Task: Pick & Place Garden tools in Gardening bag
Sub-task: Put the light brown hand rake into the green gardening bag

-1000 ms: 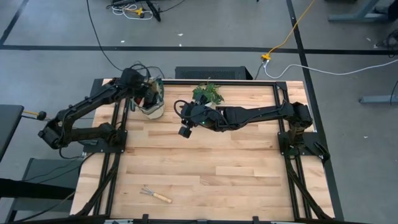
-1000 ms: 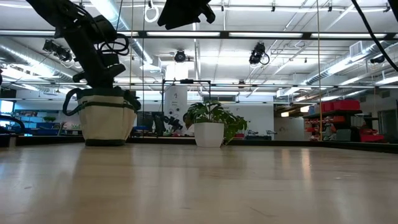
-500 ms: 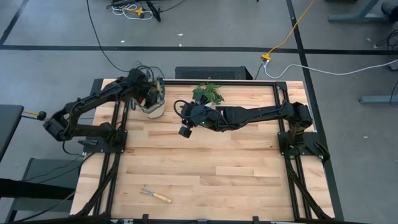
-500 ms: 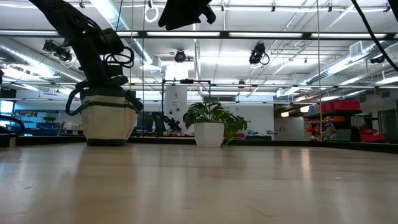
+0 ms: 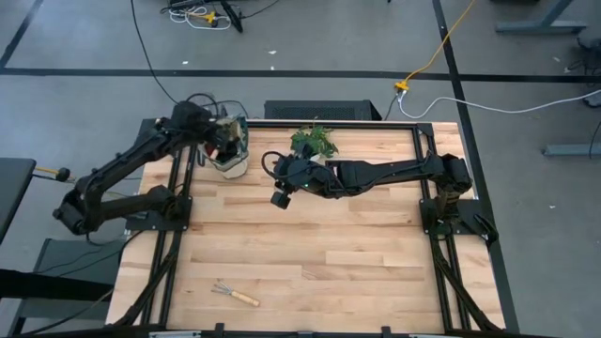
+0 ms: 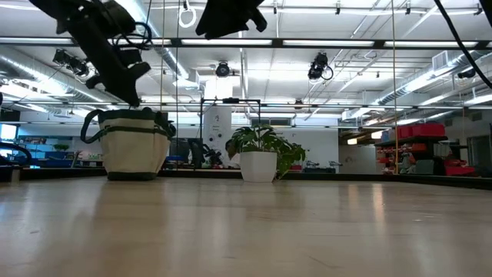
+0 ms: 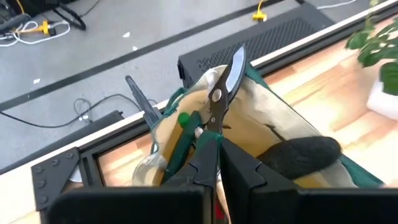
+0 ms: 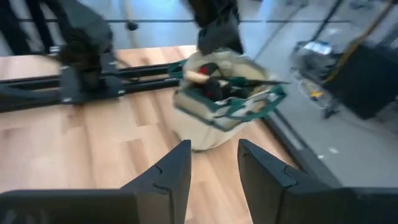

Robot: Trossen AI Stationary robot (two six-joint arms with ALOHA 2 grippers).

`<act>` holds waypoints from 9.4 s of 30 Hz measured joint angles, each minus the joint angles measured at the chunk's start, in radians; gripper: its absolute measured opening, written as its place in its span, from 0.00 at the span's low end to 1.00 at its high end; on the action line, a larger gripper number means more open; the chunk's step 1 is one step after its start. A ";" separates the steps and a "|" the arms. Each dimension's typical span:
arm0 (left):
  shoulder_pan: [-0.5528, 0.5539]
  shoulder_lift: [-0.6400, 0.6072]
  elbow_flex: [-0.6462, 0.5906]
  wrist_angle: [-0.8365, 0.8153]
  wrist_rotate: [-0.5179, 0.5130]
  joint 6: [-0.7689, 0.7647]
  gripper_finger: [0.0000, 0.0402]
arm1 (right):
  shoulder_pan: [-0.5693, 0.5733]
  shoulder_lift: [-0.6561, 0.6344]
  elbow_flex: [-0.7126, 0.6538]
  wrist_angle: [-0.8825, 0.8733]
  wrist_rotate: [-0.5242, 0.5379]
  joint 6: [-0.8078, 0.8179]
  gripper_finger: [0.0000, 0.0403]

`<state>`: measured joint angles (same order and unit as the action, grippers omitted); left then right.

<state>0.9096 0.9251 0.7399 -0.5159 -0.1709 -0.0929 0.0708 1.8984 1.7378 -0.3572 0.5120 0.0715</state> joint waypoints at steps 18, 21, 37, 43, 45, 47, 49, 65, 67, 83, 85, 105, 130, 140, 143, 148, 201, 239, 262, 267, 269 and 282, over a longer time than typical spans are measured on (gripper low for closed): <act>0.000 -0.241 0.000 -0.064 0.240 0.001 0.05 | 0.101 0.094 0.002 0.039 -0.379 0.099 0.33; 0.000 -0.239 0.000 -0.062 0.241 0.001 0.05 | 0.134 0.123 0.001 0.054 -0.390 0.118 0.33; -0.011 -0.239 0.000 -0.090 0.263 0.000 0.05 | 0.240 0.225 -0.001 0.164 -0.505 0.253 0.33; -0.011 -0.239 0.000 -0.124 0.313 0.001 0.05 | 0.268 0.243 -0.002 0.186 -0.506 0.261 0.33; -0.011 -0.239 0.000 -0.137 0.379 0.028 0.05 | 0.274 0.241 -0.002 0.184 -0.486 0.264 0.33; -0.013 -0.240 0.000 -0.151 0.468 0.059 0.05 | 0.278 0.241 -0.002 0.181 -0.461 0.264 0.33; -0.022 -0.241 0.000 -0.168 0.545 0.082 0.05 | 0.279 0.242 -0.002 0.182 -0.463 0.263 0.33; -0.304 -0.391 0.000 -0.247 0.667 0.052 0.05 | 0.242 0.241 -0.002 0.099 -0.411 0.261 0.33; -0.346 -0.409 0.000 -0.247 0.666 0.035 0.05 | 0.230 0.241 -0.002 0.083 -0.411 0.261 0.33; -0.719 -0.421 0.000 -0.244 0.484 -0.084 0.05 | 0.130 0.166 -0.001 -0.163 -0.301 0.197 0.33; -0.783 -0.408 -0.007 -0.233 0.440 -0.109 0.05 | 0.116 0.143 -0.001 -0.222 -0.244 0.197 0.33; -1.522 -0.013 -0.179 0.224 0.183 -0.383 0.04 | 0.063 0.009 0.000 -0.552 -0.180 0.266 0.33; -1.739 0.612 0.111 0.232 0.192 -0.414 0.22 | 0.063 0.006 0.000 -0.568 -0.188 0.300 0.33; -1.738 0.669 0.162 0.167 0.168 -0.381 0.46 | 0.063 0.007 0.000 -0.565 -0.191 0.313 0.33; -1.738 0.671 0.162 0.143 0.125 -0.368 0.48 | 0.063 0.007 0.000 -0.564 -0.190 0.313 0.33; -1.737 0.710 0.163 0.147 0.093 -0.366 0.47 | 0.063 0.007 -0.001 -0.561 -0.190 0.313 0.33; -1.751 0.838 0.292 -0.022 -0.075 -0.424 0.18 | 0.063 0.007 -0.002 -0.554 -0.190 0.312 0.33; -1.865 0.051 0.377 -0.619 -1.031 -0.564 0.18 | 0.073 0.008 -0.002 -0.481 -0.240 0.339 0.33; -1.782 -0.501 -0.012 -0.244 -1.402 -0.385 0.18 | 0.075 0.008 -0.002 -0.358 -0.223 0.217 0.33; -1.654 -0.517 -0.012 -0.240 -1.404 -0.385 0.18 | 0.075 0.008 -0.002 -0.332 -0.205 0.179 0.33; -1.598 -0.514 -0.013 -0.241 -1.398 -0.385 0.18 | 0.075 0.008 -0.002 -0.324 -0.205 0.162 0.33; -1.305 -0.513 -0.012 -0.201 -1.400 -0.412 0.18 | 0.074 0.008 -0.001 -0.292 -0.101 0.068 0.33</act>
<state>-0.3949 0.4118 0.7277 -0.7168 -1.5711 -0.5050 0.1448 1.9060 1.7367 -0.6495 0.4113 0.1397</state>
